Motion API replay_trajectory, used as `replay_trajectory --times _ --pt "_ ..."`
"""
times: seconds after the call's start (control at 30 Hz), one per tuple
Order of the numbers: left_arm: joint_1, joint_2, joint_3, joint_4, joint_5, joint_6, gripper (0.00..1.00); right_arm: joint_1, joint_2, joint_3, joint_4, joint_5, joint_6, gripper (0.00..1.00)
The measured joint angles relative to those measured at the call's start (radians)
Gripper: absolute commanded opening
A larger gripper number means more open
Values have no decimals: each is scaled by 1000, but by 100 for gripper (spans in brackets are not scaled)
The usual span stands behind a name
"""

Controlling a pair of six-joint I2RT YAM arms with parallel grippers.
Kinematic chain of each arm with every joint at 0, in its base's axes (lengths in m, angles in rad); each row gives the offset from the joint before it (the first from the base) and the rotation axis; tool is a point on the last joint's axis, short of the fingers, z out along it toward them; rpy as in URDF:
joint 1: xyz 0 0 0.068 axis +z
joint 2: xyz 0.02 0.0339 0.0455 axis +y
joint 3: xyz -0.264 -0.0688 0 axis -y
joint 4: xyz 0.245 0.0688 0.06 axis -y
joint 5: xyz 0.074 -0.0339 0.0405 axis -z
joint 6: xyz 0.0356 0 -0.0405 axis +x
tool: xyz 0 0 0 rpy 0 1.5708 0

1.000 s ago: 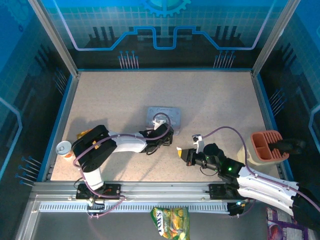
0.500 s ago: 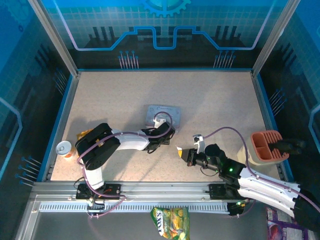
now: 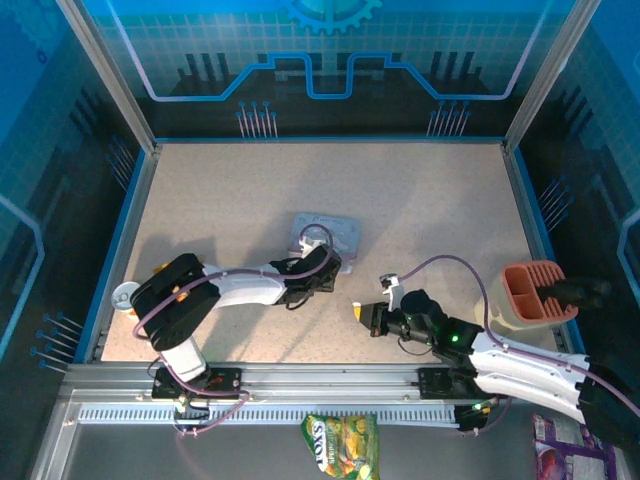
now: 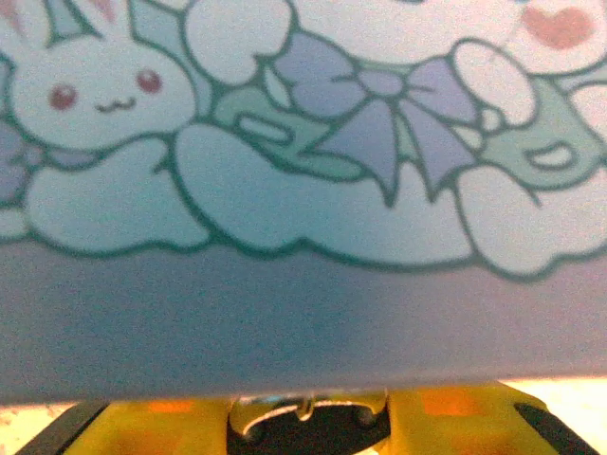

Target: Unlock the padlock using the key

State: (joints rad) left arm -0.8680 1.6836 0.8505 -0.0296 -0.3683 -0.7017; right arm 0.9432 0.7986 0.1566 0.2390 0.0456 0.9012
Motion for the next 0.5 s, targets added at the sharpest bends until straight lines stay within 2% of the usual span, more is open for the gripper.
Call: replay_trajectory --times 0.27,0.4,0.5 --pt "0 -134 -66 -10 134 -141 22 94 205 -7 204 82 4 0" --pt "2 -175 -89 -12 182 -216 25 123 306 -16 320 124 3 0" --pt "4 -207 -110 -16 211 -266 23 149 341 -19 381 154 -5 0"
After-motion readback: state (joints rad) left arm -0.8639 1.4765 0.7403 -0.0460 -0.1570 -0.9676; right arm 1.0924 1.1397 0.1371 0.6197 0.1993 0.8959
